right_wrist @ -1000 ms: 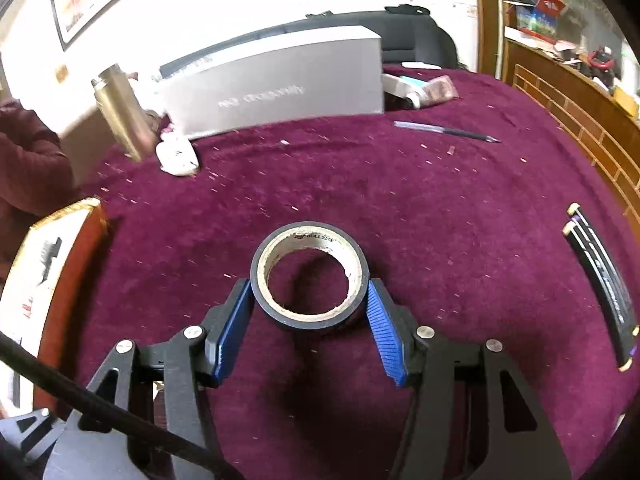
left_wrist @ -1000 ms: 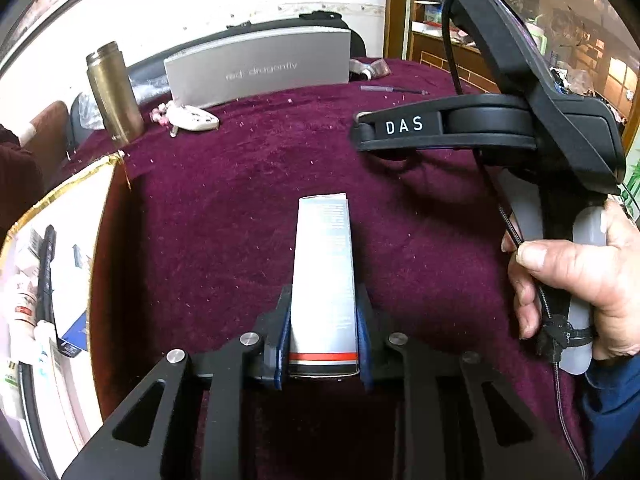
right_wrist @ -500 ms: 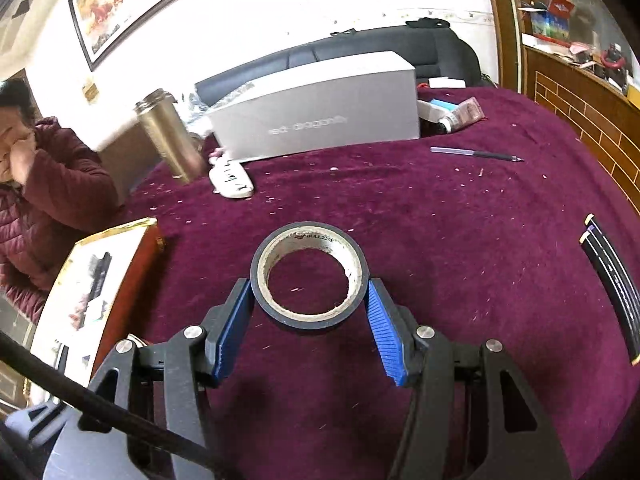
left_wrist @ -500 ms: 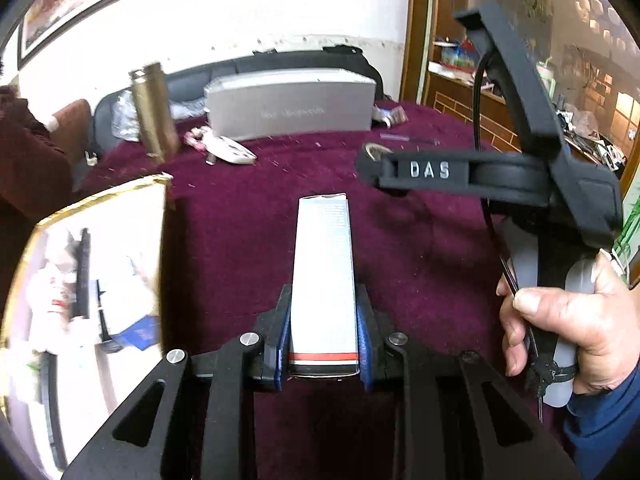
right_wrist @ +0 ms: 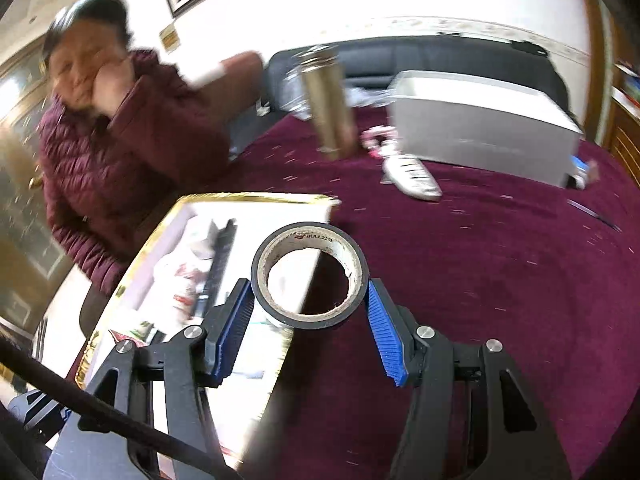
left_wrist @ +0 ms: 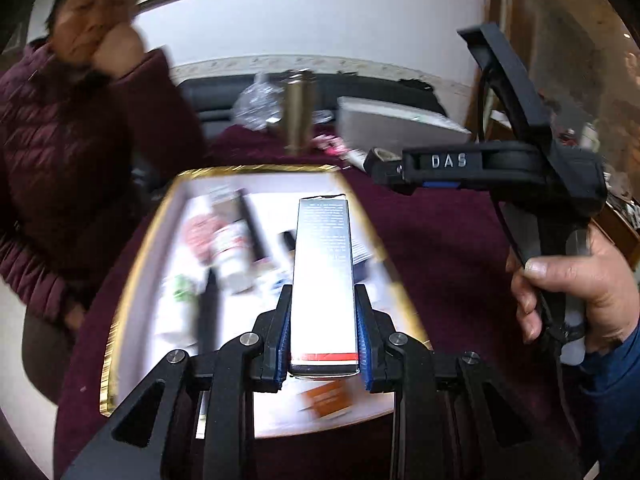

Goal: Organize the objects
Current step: 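Carry the silver box with the left gripper while the right carries the tape roll over the tray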

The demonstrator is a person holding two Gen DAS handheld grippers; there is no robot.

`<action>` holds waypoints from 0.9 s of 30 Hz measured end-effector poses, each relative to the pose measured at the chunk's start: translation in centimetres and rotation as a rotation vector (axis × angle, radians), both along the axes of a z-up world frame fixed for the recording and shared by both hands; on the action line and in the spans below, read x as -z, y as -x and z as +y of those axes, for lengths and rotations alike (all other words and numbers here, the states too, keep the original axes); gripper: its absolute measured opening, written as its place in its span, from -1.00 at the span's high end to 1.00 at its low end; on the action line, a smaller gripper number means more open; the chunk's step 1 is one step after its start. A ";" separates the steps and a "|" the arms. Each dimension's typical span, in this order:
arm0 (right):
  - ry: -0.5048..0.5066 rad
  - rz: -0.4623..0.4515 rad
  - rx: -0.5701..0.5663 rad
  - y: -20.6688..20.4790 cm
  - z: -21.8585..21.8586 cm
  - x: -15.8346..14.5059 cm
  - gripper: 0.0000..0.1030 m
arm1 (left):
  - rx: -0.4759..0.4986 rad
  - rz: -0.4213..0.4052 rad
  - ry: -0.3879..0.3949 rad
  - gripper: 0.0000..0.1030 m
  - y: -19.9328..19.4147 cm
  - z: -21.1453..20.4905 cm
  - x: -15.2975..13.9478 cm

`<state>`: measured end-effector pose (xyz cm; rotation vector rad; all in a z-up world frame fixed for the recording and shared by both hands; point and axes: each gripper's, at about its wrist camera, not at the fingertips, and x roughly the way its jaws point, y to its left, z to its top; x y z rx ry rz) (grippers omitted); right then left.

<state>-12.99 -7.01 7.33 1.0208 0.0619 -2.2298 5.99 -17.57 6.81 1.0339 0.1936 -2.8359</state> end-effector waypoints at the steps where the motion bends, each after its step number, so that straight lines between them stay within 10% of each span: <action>1: -0.005 -0.003 -0.013 -0.1 -0.8 0.1 -0.10 | -0.020 -0.007 -0.007 0.55 -0.3 -1.0 0.3; 27: -0.249 -0.106 -0.066 4.6 -12.7 4.0 -0.02 | -0.053 -0.151 -0.072 0.55 1.1 -3.7 4.4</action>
